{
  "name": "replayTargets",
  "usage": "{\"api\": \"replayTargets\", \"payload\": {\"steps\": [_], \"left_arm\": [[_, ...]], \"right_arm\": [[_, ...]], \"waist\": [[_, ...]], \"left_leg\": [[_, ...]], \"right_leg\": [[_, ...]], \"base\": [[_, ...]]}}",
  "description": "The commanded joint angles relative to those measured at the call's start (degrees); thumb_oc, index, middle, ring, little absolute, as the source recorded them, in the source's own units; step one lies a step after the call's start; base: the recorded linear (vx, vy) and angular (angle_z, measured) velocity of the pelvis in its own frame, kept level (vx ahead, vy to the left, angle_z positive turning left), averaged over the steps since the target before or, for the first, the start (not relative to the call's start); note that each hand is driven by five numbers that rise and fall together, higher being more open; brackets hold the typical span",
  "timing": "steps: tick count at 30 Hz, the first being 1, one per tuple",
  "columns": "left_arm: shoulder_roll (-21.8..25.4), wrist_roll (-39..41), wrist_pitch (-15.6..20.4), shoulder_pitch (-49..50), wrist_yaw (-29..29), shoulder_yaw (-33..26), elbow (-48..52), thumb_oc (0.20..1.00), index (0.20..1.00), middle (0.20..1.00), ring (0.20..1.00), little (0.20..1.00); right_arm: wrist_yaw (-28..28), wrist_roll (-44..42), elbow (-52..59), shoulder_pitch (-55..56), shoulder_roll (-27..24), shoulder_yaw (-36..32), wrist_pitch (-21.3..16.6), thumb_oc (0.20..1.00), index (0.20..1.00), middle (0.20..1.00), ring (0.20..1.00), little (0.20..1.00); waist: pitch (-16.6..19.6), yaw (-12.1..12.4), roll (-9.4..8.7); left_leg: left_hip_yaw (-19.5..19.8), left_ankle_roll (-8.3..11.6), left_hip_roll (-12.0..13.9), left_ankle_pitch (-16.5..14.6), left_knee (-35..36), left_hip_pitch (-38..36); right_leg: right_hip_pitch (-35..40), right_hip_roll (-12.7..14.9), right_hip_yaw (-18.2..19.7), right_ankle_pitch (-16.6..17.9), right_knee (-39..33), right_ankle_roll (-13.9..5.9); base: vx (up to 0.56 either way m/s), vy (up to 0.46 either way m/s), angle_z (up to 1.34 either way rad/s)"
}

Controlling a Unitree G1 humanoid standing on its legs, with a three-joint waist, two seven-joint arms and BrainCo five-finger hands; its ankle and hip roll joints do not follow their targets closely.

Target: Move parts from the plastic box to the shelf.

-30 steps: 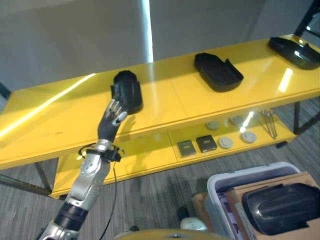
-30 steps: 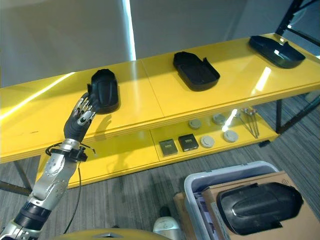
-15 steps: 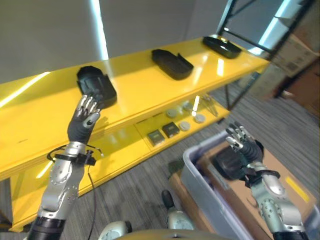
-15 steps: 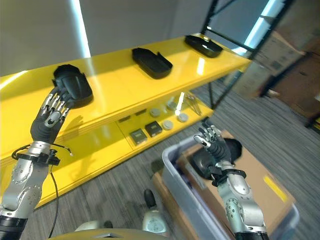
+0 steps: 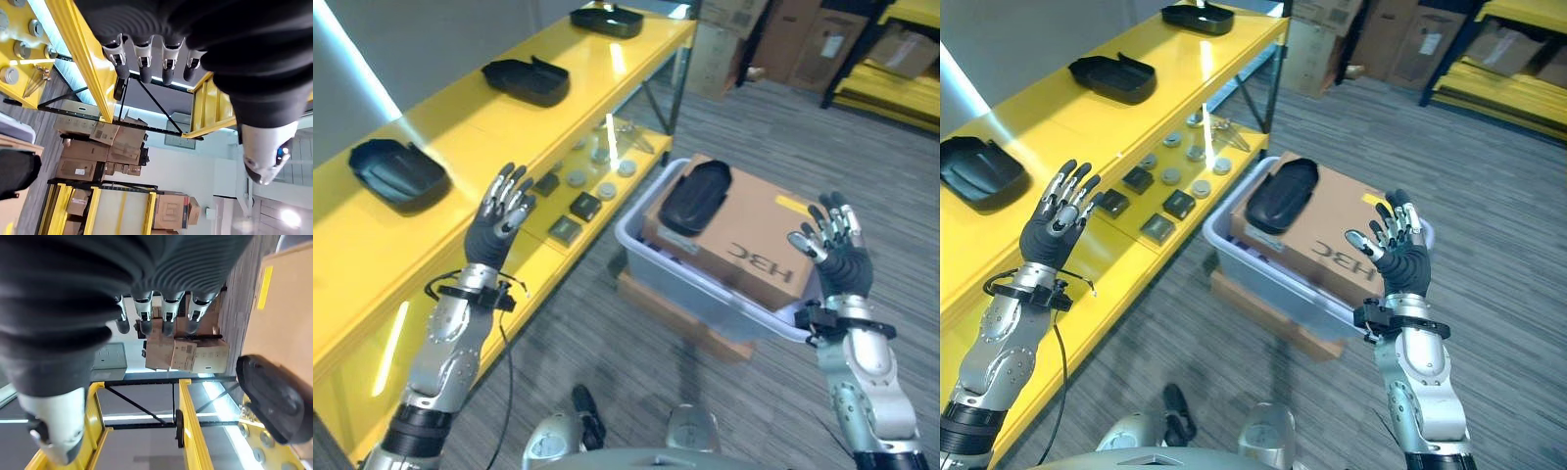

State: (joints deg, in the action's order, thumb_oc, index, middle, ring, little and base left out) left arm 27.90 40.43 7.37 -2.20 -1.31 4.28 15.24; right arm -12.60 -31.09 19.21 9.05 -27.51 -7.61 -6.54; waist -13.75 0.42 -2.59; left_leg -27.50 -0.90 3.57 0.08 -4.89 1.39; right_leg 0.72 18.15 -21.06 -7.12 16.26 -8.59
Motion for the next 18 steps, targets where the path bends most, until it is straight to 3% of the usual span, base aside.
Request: {"api": "replayTargets", "payload": {"steps": [1,7,9,11,12,14,15,17,18], "left_arm": [[-0.83,3.74,0.33,-0.13,-0.87,-1.96,3.07,1.0,1.0,1.0,1.0,1.0],[-2.25,10.33,-1.54,3.47,-5.2,-0.73,2.74,1.0,1.0,1.0,1.0,1.0],[-3.55,10.27,-0.84,4.72,-5.98,1.67,2.07,1.0,1.0,1.0,1.0,1.0],[-3.84,10.3,-0.49,4.75,-5.47,2.13,1.94,1.0,1.0,1.0,1.0,1.0],[-3.95,10.31,0.47,4.33,-4.81,2.96,1.02,1.0,1.0,1.0,1.0,1.0],[-4.15,10.45,1.15,4.05,-3.75,3.07,0.61,1.0,1.0,1.0,1.0,1.0],[-4.16,10.59,0.63,4.47,-3.29,2.09,0.63,1.0,1.0,1.0,1.0,1.0],[-4.09,10.72,-0.36,5.12,-3.71,0.74,1.02,1.0,1.0,1.0,1.0,1.0],[-3.94,10.87,-1.82,5.7,-4.65,-1.29,1.14,1.0,1.0,1.0,1.0,1.0]], "right_arm": [[-2.92,1.77,-1.3,-3.09,-0.64,1.26,-1.97,1.0,1.0,1.0,1.0,1.0],[-2.0,1.04,-0.69,1.86,-0.26,0.73,-1.09,1.0,1.0,1.0,1.0,1.0],[0.65,-0.55,-1.8,4.41,-1.39,-0.64,-1.27,1.0,1.0,1.0,1.0,1.0],[0.99,-0.91,-2.21,4.36,-2.14,-0.72,-1.58,1.0,1.0,1.0,1.0,1.0],[0.99,-1.5,-2.81,3.11,-3.26,-0.41,-1.08,1.0,1.0,1.0,1.0,1.0],[0.97,-1.87,-3.85,0.82,-4.66,0.57,-0.3,1.0,1.0,1.0,1.0,1.0],[0.42,-2.72,-4.86,-2.06,-6.09,2.14,0.49,1.0,1.0,1.0,1.0,1.0],[0.01,-3.54,-5.07,-2.95,-6.43,2.59,1.05,1.0,1.0,1.0,1.0,1.0],[0.52,-4.12,-5.62,-3.25,-6.21,2.59,1.51,1.0,1.0,1.0,1.0,1.0]], "waist": [[3.8,0.14,1.93],[4.92,-2.14,1.51],[5.91,-3.82,0.95],[5.91,-4.04,0.62],[5.63,-3.9,0.05],[5.12,-3.05,-0.11],[3.96,-1.16,-0.55],[3.25,0.01,-0.38],[3.09,0.52,0.01]], "left_leg": [[4.0,-0.56,-1.31,-7.63,-0.91,-6.38],[2.8,2.3,1.74,-4.35,2.89,-7.67],[2.79,4.2,4.15,-2.83,3.24,-7.4],[2.94,4.79,5.24,-2.96,1.76,-6.56],[4.38,5.16,6.42,-3.63,-1.88,-4.94],[8.45,5.09,6.42,-5.3,-6.61,-2.63],[14.37,4.4,4.39,-4.47,-13.4,1.48],[17.11,4.3,3.42,-3.54,-16.27,3.95],[17.06,4.49,3.0,-1.5,-13.86,5.05]], "right_leg": [[2.47,-3.26,-2.34,10.08,-11.43,-3.41],[3.9,-7.67,-0.08,9.88,-17.49,-2.33],[4.02,-10.6,1.03,9.25,-19.25,-0.47],[3.87,-11.36,1.27,8.93,-19.27,0.27],[3.51,-12.11,2.13,8.69,-18.93,1.23],[2.92,-12.81,3.85,8.18,-17.88,2.0],[2.29,-13.55,6.71,8.34,-16.91,3.53],[2.68,-14.43,8.11,7.99,-16.58,4.2],[3.0,-14.95,8.17,7.42,-16.2,4.37]], "base": [[-0.01,-0.482,-1.35],[0.03,-0.326,-0.73],[0.07,-0.456,-0.27],[0.02,-0.266,-0.14],[0.02,-0.233,-0.24],[0.03,-0.246,-0.37],[0.03,-0.206,-0.67],[0.09,-0.139,-1.04],[0.18,-0.045,-1.0]]}}
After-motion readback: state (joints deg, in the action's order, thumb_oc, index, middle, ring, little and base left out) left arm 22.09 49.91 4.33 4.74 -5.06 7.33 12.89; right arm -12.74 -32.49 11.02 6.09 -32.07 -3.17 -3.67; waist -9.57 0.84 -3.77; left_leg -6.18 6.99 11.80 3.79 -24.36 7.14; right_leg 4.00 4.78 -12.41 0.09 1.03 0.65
